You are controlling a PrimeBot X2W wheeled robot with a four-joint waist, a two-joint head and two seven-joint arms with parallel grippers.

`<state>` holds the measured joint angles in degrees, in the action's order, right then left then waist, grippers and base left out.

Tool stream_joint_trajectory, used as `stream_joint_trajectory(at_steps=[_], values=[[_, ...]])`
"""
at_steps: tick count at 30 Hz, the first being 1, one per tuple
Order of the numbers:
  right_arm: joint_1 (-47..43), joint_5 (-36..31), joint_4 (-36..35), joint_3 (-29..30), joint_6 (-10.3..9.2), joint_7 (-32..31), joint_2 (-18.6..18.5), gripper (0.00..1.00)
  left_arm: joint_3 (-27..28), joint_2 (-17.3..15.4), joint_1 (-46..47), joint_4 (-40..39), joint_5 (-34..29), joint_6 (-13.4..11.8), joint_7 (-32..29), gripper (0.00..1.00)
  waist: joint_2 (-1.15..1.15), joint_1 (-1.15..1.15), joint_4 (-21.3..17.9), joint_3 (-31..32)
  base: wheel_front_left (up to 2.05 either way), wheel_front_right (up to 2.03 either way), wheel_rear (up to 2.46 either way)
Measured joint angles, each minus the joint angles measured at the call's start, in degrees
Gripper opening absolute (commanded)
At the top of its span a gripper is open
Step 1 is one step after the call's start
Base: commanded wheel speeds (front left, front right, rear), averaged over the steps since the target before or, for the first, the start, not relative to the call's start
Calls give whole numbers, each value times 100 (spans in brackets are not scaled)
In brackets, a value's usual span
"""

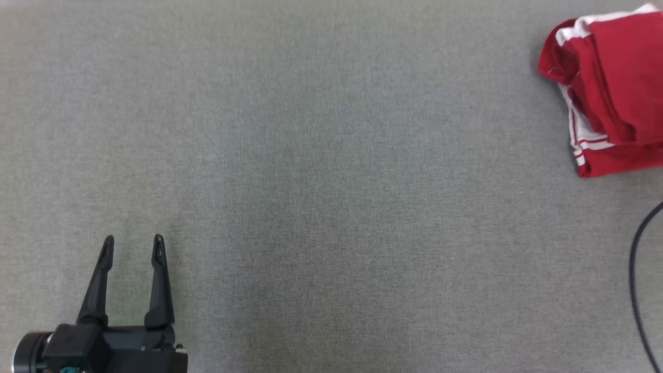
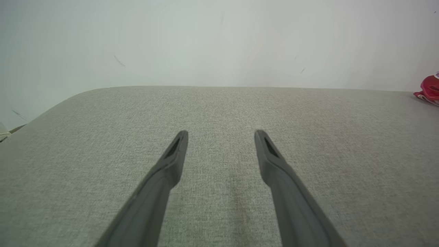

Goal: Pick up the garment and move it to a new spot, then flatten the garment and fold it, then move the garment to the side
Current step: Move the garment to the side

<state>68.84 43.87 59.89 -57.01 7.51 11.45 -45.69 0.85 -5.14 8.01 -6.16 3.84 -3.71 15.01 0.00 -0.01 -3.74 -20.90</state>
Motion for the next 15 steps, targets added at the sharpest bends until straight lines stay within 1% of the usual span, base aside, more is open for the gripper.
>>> stream_joint_trajectory(at_steps=[3, 7, 11, 15], values=[[-25, 116, -146, 177, 0, 247, 155, 100, 16, 26, -96, 40, 54, -25, 0, 100, 0, 0, -7, 164, 0, 0, 0], [-192, 127, -427, 492, 0, 343, 353, 100, 38, 58, -221, 85, 102, -43, 1, 100, 0, 0, -18, 410, 0, 0, 0], [-489, -74, -1199, 1351, 0, 354, 546, 100, 80, 93, -339, 145, 146, -43, 1, 100, 0, -1, -33, 665, 0, 0, 0], [-1318, -478, -1803, 2272, 0, 363, 862, 100, 121, 121, -447, 170, 168, -45, 0, 100, 0, 0, -45, 913, 0, 0, 0]])
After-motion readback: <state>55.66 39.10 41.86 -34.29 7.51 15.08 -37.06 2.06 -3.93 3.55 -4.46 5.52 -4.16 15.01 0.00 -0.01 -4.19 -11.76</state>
